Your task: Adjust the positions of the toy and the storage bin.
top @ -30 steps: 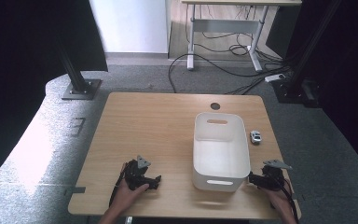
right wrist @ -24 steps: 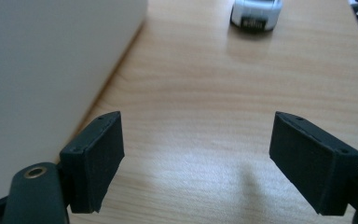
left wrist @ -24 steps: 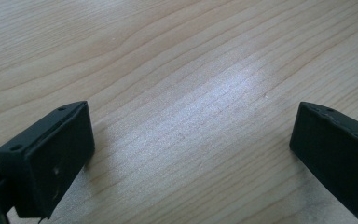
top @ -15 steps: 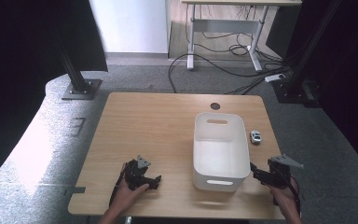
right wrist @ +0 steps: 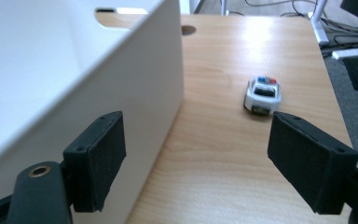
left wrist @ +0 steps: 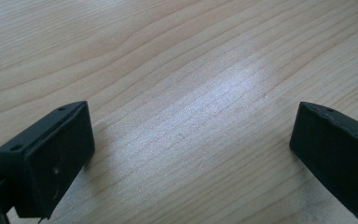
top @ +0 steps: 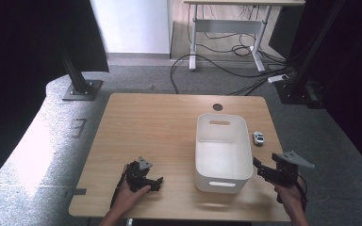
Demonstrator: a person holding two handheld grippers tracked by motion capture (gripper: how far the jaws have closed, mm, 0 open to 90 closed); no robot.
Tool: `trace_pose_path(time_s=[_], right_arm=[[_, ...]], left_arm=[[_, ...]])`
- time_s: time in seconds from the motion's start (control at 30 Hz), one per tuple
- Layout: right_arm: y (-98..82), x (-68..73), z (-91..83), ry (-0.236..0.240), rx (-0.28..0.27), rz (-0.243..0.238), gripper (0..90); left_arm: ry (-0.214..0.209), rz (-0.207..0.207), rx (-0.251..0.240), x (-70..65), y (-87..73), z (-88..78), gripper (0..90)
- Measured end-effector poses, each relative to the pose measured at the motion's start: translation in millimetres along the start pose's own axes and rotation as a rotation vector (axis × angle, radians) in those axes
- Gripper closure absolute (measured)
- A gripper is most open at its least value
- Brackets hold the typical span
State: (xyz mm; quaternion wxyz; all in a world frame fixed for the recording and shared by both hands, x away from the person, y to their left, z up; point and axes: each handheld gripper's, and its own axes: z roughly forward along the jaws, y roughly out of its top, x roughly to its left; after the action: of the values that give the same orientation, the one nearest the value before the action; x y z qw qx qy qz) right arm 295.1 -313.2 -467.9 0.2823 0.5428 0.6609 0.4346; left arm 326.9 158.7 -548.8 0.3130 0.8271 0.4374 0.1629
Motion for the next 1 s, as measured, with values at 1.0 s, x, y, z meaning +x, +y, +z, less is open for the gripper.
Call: trace_pose_path(time_s=[1.0], right_arm=[[32.1, 27.8, -9.8, 0.043, -0.070, -0.025, 19.2]], left_arm=[[0.000, -0.001, -0.001, -0.1, 0.0, 0.0, 0.0]])
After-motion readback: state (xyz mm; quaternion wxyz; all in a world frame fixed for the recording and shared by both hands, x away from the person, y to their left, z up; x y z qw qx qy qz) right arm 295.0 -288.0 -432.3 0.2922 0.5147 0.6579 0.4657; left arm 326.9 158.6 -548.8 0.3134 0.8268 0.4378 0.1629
